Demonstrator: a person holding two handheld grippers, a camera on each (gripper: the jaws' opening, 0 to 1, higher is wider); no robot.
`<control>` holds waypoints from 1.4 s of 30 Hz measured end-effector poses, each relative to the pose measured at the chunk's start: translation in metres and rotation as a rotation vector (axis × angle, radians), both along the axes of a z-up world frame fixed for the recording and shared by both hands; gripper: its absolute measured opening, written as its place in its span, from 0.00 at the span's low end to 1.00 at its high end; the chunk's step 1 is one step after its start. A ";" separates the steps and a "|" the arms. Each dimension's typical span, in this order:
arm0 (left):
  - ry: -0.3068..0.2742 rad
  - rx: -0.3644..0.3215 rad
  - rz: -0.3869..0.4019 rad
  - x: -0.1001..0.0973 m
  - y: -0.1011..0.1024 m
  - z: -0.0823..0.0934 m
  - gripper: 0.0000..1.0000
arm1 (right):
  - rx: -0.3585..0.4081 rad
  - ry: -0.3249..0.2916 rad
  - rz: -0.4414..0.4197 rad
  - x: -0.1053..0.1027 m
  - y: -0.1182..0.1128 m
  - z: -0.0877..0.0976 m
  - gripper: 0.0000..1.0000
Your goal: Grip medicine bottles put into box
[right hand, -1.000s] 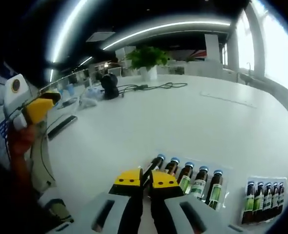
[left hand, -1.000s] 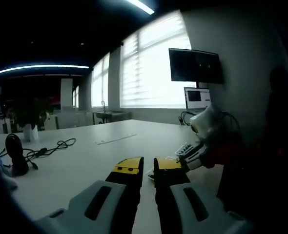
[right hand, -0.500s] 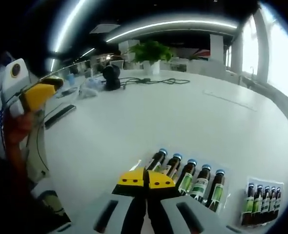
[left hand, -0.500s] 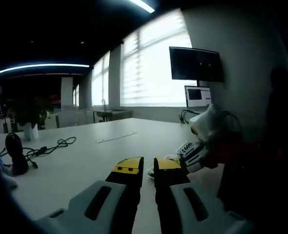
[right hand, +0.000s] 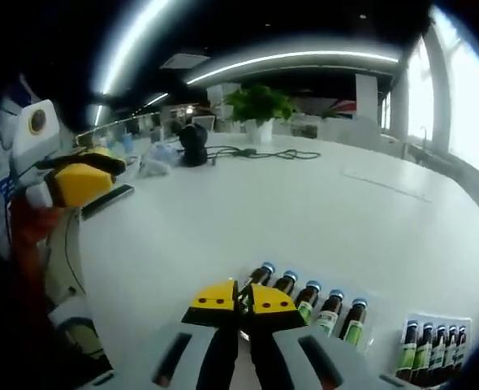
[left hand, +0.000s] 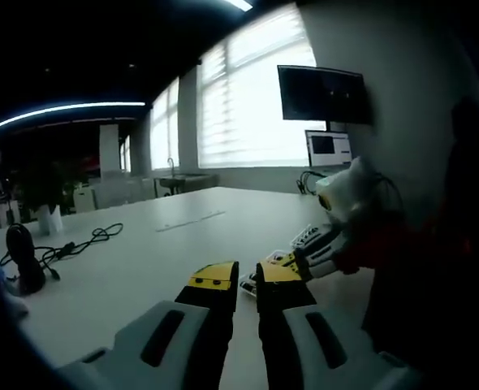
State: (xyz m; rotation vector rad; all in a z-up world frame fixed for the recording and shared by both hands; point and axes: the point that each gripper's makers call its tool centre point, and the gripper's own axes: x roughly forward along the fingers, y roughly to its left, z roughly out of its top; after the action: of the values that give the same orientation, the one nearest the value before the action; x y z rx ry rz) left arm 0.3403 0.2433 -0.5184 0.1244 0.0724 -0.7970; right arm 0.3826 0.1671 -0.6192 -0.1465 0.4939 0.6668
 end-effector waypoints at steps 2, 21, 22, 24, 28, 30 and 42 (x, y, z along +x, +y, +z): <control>0.005 0.000 -0.005 0.002 -0.005 -0.002 0.03 | 0.007 -0.009 0.006 0.003 0.000 0.000 0.01; -0.002 0.022 -0.008 -0.002 -0.017 -0.011 0.04 | 0.141 -0.138 -0.014 -0.021 -0.057 0.038 0.00; -0.005 0.013 -0.006 -0.002 -0.018 -0.010 0.04 | 0.149 -0.146 -0.022 -0.022 -0.062 0.040 0.00; -0.010 0.015 0.000 -0.003 -0.017 -0.010 0.04 | 0.150 -0.159 -0.024 -0.025 -0.068 0.042 0.00; -0.010 0.027 0.015 -0.005 -0.015 -0.015 0.04 | 0.169 -0.177 -0.043 -0.033 -0.087 0.048 0.00; -0.008 0.030 0.019 -0.006 -0.015 -0.018 0.04 | 0.175 -0.184 -0.050 -0.037 -0.095 0.051 0.00; -0.028 0.046 0.024 -0.008 -0.016 -0.025 0.04 | 0.229 -0.232 -0.099 -0.059 -0.145 0.067 0.00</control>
State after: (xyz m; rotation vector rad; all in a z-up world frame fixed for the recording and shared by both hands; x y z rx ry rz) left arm 0.3325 0.2277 -0.5430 0.1784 0.0653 -0.7697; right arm 0.3241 0.0225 -0.5524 0.0168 0.1988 0.5956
